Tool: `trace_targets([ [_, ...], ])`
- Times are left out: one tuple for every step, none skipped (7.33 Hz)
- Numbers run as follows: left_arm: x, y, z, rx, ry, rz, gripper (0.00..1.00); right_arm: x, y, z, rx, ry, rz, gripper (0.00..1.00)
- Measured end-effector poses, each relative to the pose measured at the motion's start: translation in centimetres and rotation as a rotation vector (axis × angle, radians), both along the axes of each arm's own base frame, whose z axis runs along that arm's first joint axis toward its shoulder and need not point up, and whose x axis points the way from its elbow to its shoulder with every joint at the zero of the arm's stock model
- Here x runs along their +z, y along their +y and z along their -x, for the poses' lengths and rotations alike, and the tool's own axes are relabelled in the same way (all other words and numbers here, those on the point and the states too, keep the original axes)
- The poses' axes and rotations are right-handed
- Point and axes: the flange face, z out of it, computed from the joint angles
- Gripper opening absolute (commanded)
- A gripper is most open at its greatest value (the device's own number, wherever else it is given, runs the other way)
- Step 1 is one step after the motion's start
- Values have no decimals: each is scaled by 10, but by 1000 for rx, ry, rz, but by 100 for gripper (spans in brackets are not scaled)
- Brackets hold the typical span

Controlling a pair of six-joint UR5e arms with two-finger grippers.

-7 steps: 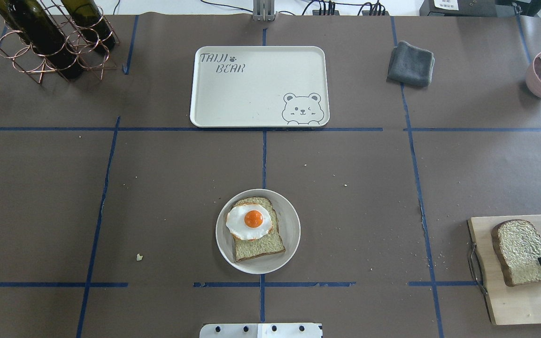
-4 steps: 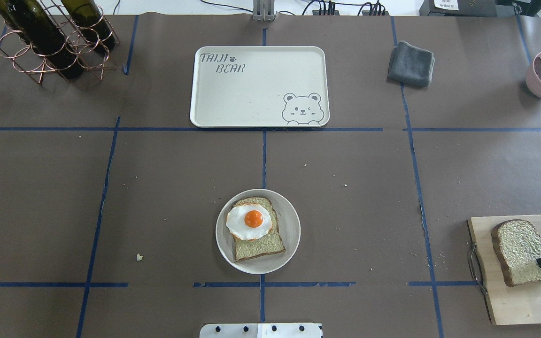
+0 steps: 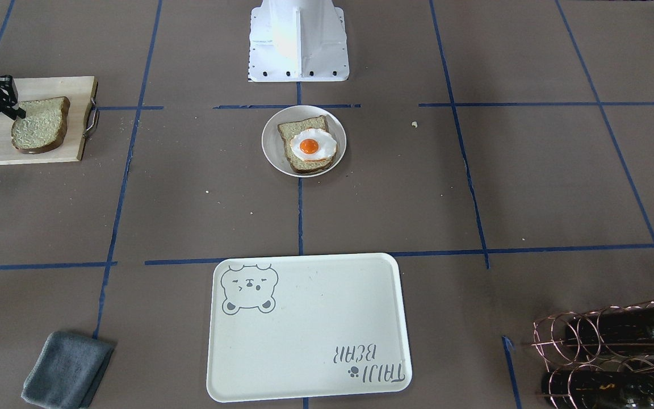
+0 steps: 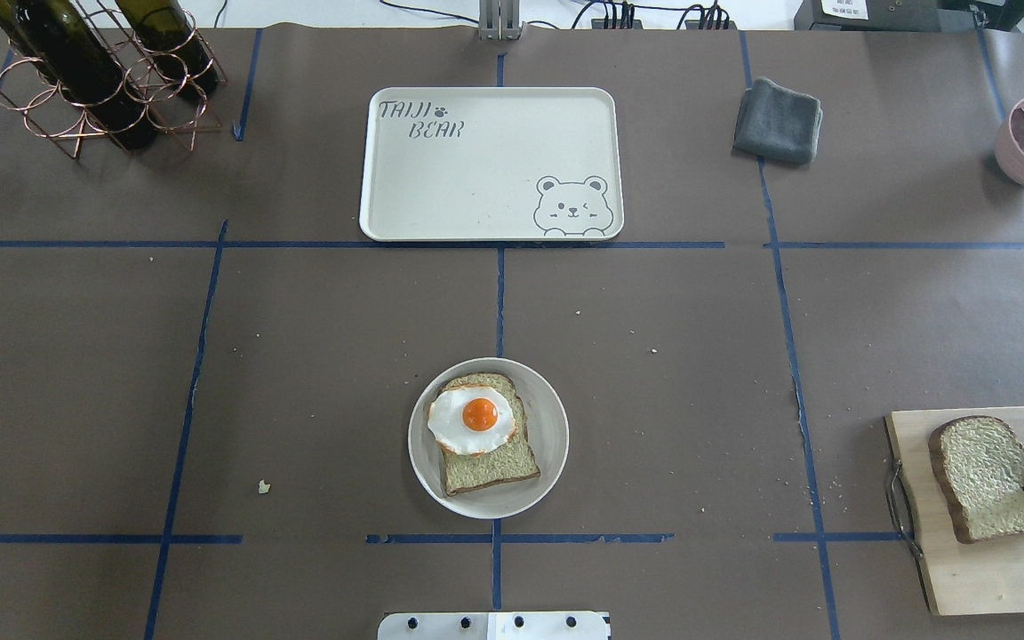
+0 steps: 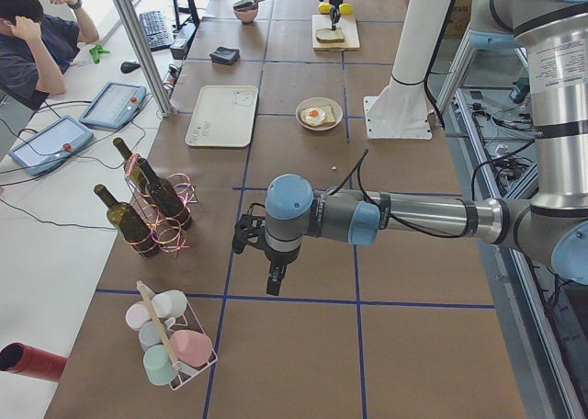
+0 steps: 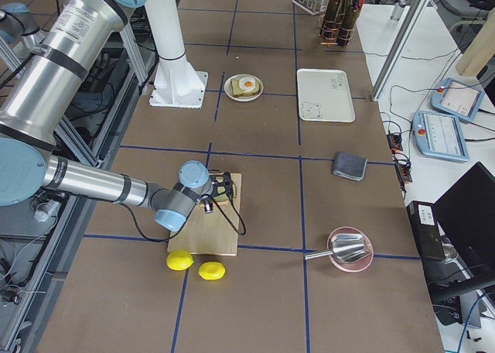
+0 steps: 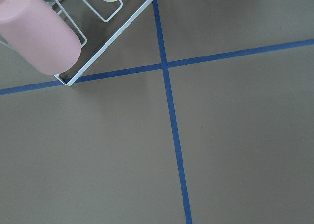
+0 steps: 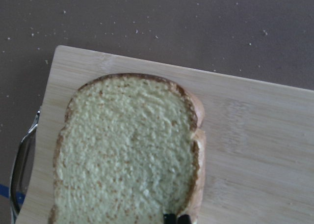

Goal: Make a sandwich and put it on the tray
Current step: 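Close the right gripper on the edge of the bread slice, then lift the bread slice and carry it over the egg toast plate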

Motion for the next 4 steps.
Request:
trace_targets([
  [-2, 0, 1, -2, 0, -3, 100, -1, 2, -2, -4, -19, -18, 0],
  [-4, 0, 1, -3, -1, -8, 100, -1, 5, -5, -7, -38, -35, 0],
  [-7, 0, 2, -4, -2, -13, 100, 0, 7, -8, -11, -57, -51, 0],
  [-8, 0, 2, -4, -3, -17, 100, -3, 11, -10, -29, -94, -64, 0],
])
